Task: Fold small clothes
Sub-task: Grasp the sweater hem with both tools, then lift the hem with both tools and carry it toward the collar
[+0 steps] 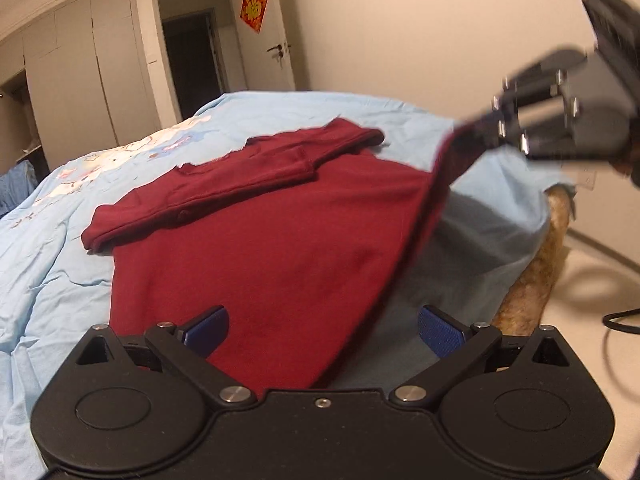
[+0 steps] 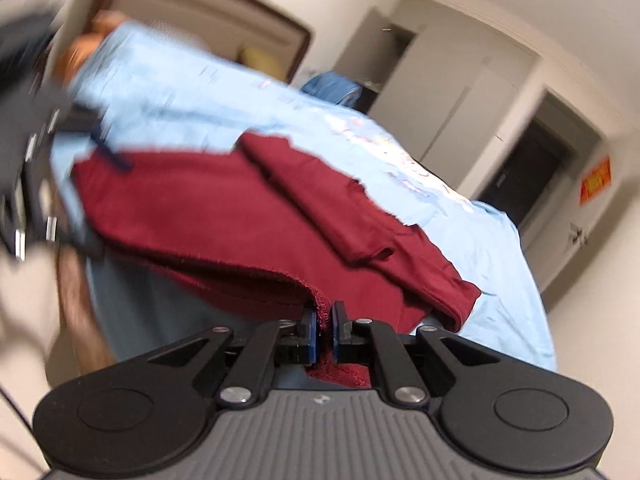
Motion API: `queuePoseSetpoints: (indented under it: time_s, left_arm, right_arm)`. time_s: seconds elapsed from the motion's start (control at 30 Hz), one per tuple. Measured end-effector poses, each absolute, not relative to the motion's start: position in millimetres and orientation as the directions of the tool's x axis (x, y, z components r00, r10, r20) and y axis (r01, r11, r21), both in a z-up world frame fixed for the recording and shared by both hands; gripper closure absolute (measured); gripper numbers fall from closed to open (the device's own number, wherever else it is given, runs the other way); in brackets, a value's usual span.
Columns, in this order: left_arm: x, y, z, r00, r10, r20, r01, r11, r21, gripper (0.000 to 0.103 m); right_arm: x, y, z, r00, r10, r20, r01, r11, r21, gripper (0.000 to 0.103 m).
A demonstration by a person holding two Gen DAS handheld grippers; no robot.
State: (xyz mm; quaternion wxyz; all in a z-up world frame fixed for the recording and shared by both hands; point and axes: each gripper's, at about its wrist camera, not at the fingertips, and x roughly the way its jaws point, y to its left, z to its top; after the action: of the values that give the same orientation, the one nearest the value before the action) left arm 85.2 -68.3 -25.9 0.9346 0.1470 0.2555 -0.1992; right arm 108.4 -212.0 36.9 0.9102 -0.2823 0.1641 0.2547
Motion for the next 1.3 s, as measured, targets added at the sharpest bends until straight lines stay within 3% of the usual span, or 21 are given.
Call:
queuePoseSetpoints:
  time_s: [0.13, 0.17, 0.23, 0.3, 0.53, 0.6, 0.7, 1.03, 1.3]
  left_arm:
    - [93, -72, -32, 0.798, -0.244, -0.551, 0.416, 0.885, 0.21, 0.011]
    - [94, -71, -34, 0.807, -0.218, -0.549, 0.399, 0.886, 0.234, 0.017]
    - [97, -69, -38, 0.816, -0.166, -0.554, 0.372, 0.884, 0.283, 0.034]
    - [99, -62, -42, 0.818, -0.126, -0.561, 0.353, 0.881, 0.316, 0.066]
    - [90, -25, -45, 0.855, 0.03, -0.518, 0.23, 0.873, 0.43, 0.077]
    - [87, -14, -40, 0.86, 0.034, -0.509, 0.21, 0.886, 0.414, 0.095]
    - [79, -2, -25, 0.891, -0.001, -0.454, 0.188, 0.911, 0.368, 0.098]
    - [40, 3, 52, 0.977, -0.113, -0.179, 0.155, 0.958, 0.242, 0.099]
    - [16, 1, 109, 0.977, -0.183, -0.113, 0.201, 0.962, 0.182, 0.099]
  right_arm:
    - [125, -224, 60, 0.812, 0.401, -0.424, -0.544, 0.783, -0.302, 0.095]
    - [128, -227, 63, 0.812, 0.406, -0.419, -0.54, 0.794, -0.279, 0.095]
    - [133, -232, 69, 0.815, 0.411, -0.408, -0.533, 0.809, -0.248, 0.095]
    - [135, -234, 72, 0.824, 0.404, -0.398, -0.52, 0.818, -0.246, 0.095]
    - [130, -241, 73, 0.852, 0.376, -0.364, -0.476, 0.847, -0.237, 0.095]
    - [124, -242, 71, 0.861, 0.366, -0.352, -0.461, 0.855, -0.238, 0.095]
    - [113, -241, 68, 0.883, 0.348, -0.316, -0.432, 0.865, -0.254, 0.095]
    - [66, -253, 89, 0.966, 0.252, -0.06, -0.259, 0.928, -0.268, 0.096]
    - [32, -259, 116, 0.973, 0.219, 0.074, -0.192, 0.944, -0.269, 0.096]
